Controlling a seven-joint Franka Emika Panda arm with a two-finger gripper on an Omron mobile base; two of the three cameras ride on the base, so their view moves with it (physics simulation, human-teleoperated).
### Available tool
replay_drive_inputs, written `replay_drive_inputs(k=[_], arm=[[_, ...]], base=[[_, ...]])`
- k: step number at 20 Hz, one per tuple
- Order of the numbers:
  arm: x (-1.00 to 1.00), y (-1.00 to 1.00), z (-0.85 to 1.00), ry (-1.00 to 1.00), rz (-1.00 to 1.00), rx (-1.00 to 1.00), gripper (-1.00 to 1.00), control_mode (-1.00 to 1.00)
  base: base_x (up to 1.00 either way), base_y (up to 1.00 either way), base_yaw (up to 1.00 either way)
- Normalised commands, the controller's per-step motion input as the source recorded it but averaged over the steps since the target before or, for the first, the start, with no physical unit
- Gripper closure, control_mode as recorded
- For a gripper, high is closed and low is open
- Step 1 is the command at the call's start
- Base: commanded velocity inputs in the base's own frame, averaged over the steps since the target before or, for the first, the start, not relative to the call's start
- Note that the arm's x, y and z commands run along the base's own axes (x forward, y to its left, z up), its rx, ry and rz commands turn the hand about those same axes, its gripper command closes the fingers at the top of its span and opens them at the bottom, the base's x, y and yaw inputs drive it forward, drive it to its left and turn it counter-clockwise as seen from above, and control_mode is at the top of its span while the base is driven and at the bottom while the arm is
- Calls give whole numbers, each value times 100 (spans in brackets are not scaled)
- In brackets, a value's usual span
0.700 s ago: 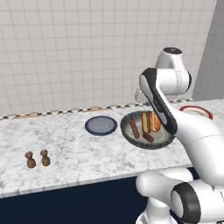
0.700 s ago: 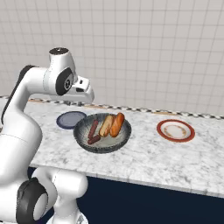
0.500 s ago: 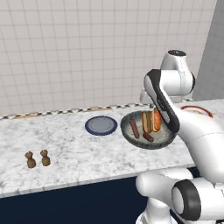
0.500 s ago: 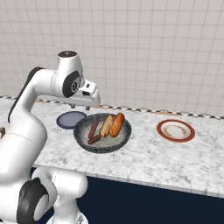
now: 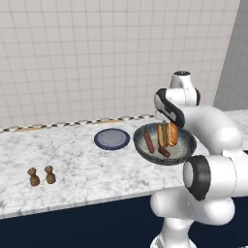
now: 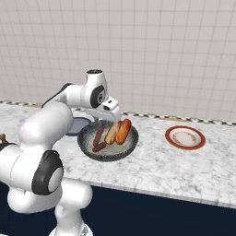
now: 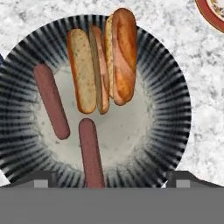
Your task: Place one bun and one sausage from the bowl on each plate.
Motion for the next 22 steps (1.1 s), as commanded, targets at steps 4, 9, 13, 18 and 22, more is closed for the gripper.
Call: replay_drive_inputs(k=[4, 9, 13, 18, 22], arm=[[70, 8, -76, 0, -22, 2, -100, -100], [46, 8, -64, -2, -16, -6, -100, -100], [24, -4, -71, -7, -7, -11, -100, -100], [5, -24, -41, -2, 1, -4, -100, -100], [17, 5, -19, -1, 2, -6, -100, -100]], base=[[0, 0, 0], [0, 0, 0], [0, 0, 0], [0, 0, 0], [0, 0, 0]])
